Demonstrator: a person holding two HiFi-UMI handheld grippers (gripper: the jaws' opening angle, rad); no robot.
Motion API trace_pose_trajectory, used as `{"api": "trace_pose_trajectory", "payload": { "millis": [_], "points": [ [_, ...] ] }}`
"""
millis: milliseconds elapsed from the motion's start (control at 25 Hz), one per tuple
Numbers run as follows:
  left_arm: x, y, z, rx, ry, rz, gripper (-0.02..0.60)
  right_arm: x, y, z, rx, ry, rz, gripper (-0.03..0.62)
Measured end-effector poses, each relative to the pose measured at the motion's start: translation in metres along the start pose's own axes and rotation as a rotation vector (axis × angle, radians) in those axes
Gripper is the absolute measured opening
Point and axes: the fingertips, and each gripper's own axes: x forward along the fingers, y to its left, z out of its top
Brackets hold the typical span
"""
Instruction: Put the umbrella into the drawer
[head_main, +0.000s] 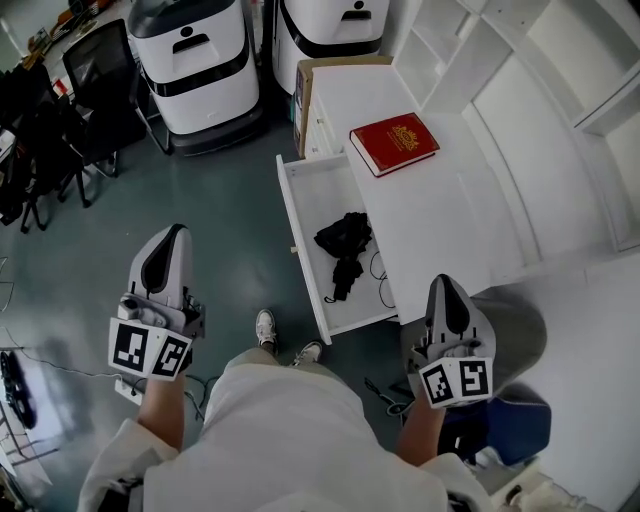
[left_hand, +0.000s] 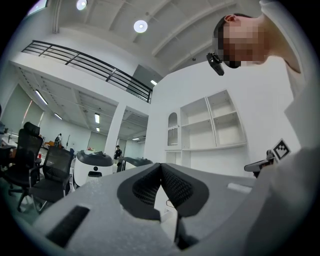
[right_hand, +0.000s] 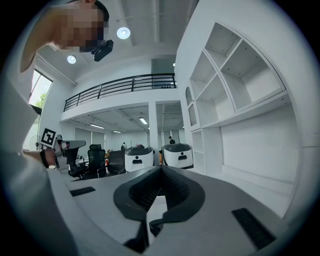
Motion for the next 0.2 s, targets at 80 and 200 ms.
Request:
{"api": "trace_pose_trajectory", "payload": {
  "millis": [80, 200],
  "points": [
    [0.007, 0.002, 0.003, -0.006, -0.009, -0.010, 0.014, 0.005, 0.005, 0.003, -0.010, 0.004, 0.005, 0.000],
    [0.017, 0.005, 0.007, -0.013, -0.018, -0.024, 0.014, 0.011, 0.009, 0.007, -0.018, 0.009, 0.002, 0.000]
  ]
}}
